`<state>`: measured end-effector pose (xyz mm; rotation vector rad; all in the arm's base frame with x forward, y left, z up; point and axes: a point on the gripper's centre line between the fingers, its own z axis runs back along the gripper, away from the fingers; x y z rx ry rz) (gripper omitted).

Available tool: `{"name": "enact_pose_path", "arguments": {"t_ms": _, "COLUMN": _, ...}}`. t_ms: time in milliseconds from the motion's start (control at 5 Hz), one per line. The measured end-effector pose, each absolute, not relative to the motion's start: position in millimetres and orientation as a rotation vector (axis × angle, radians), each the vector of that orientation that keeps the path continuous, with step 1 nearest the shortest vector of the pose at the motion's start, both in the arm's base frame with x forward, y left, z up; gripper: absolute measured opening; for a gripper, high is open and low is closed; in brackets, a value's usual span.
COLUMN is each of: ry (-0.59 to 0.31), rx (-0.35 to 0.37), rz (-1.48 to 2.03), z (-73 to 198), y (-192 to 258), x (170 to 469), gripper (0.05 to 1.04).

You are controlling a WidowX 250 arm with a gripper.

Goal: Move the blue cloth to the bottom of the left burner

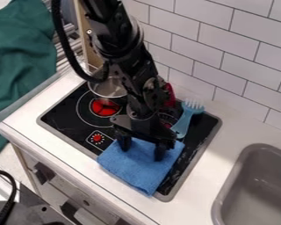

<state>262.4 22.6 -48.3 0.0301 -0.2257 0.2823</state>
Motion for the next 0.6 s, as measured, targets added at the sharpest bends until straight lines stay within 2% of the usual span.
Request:
{"name": "enact_pose_path", "arguments": {"t_ms": 200, "ry": -0.22, "rx": 0.034, "rz": 0.306, "z": -49.1, "y": 35.3, "x": 262.7, "gripper": 1.001}}
{"name": "enact_pose_path", "arguments": {"t_ms": 600, "ry": -0.23, "rx": 0.056, "rz": 0.334, "z": -50.0, "y": 88.1, "x": 276.4, "gripper": 0.999}}
